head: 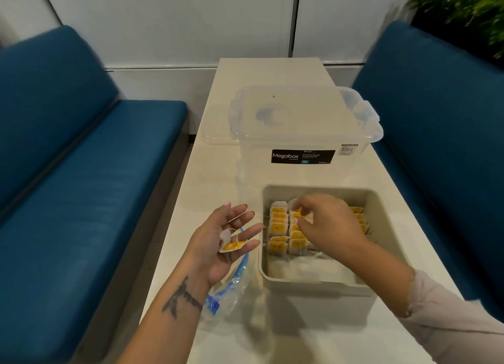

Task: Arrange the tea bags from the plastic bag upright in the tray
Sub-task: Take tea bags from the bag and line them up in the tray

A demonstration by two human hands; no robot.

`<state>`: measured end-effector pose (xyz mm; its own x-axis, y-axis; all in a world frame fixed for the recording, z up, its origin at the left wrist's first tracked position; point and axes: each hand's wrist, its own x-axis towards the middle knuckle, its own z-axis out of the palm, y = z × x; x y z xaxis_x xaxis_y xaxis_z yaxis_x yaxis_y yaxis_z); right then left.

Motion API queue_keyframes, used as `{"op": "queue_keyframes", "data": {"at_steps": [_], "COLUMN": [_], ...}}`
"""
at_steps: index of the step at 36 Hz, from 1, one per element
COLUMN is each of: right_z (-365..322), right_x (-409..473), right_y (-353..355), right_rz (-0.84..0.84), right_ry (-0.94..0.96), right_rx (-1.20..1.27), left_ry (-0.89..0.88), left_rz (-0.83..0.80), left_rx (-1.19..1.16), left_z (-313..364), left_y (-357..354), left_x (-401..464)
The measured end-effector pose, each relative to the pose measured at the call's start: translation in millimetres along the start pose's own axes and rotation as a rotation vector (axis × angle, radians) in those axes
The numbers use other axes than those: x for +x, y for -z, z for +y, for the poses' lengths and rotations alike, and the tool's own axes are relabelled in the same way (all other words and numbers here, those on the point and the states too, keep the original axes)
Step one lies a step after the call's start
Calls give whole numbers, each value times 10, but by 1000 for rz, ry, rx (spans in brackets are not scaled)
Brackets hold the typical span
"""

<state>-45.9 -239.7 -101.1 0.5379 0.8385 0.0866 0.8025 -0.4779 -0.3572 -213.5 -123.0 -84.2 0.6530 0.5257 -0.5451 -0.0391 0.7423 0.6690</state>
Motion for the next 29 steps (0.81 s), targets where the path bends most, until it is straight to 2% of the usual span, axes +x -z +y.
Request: {"op": "queue_keyframes", "data": {"at_steps": [2,5,9,21,25,29], "right_z": [-142,-363,-518,-304,-173,-58], "right_x": [-45,-130,-150,20,40,35], "right_y": [149,299,232,374,448,456], "right_rz": [112,133,112,210,254,286], "right_ry": [114,332,503,671,728,736], "right_rx": [178,341,218,8,-74,-120], "left_ry": [22,53,91,157,156,77], "left_rz": [-14,-57,-95,-245,-227,-173], "left_rx": [-40,-115,-140,-88,-63,-61], "left_z": [-7,-20,-48,-100,-105,-140], "left_y": [-11,-49,-76,-58,-100,-148], "left_x": [26,51,81,105,74,87]}}
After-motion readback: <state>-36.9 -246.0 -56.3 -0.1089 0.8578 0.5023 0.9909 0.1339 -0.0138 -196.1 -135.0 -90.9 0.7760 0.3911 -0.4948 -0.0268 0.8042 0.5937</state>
